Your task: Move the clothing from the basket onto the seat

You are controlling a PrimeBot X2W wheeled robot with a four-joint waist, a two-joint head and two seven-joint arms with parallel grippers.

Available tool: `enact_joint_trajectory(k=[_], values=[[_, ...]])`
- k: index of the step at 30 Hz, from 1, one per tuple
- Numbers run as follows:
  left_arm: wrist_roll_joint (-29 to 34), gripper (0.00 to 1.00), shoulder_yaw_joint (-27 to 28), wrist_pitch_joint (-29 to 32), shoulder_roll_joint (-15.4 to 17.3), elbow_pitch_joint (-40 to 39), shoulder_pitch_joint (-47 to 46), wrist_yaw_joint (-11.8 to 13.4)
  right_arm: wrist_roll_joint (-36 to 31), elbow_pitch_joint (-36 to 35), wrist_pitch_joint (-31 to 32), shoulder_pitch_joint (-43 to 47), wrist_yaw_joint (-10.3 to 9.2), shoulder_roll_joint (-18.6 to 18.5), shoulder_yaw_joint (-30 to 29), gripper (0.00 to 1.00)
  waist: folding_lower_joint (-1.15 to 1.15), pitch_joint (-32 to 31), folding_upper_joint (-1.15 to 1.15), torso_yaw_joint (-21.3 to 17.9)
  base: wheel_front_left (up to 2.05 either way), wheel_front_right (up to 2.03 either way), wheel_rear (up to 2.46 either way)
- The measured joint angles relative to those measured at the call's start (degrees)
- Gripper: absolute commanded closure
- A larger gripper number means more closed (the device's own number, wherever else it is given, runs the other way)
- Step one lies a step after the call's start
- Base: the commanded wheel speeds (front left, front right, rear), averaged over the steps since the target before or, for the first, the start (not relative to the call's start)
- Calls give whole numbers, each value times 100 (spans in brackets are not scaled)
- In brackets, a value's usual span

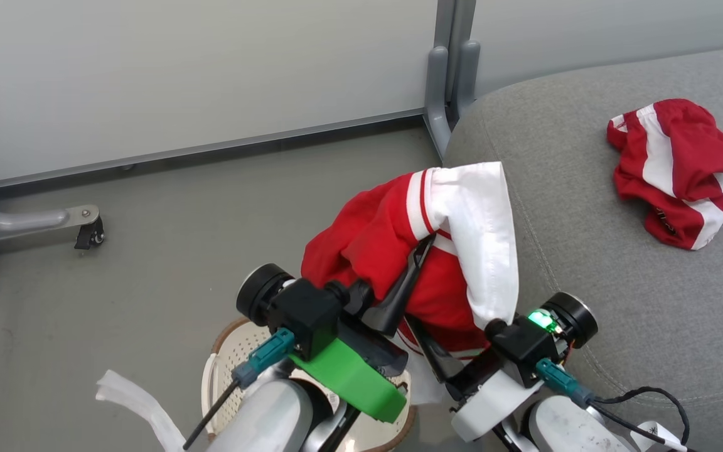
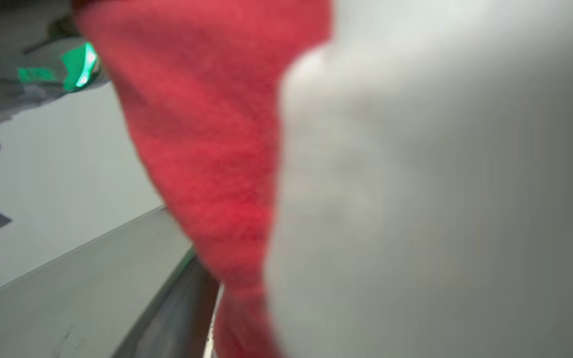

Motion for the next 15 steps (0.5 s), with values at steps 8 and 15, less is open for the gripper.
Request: enact_joint_trajectory(k=[8,15], values=[[-115,100,2,0,-19,201,-54,29,264,65,0,-5,-1,120,-75,100,0,81,0,33,0,0,0],[-212,100,73,-186,1,615,-149,32,448,101,1,-10,-1,27,29,100,0,143,0,4,0,0,0]])
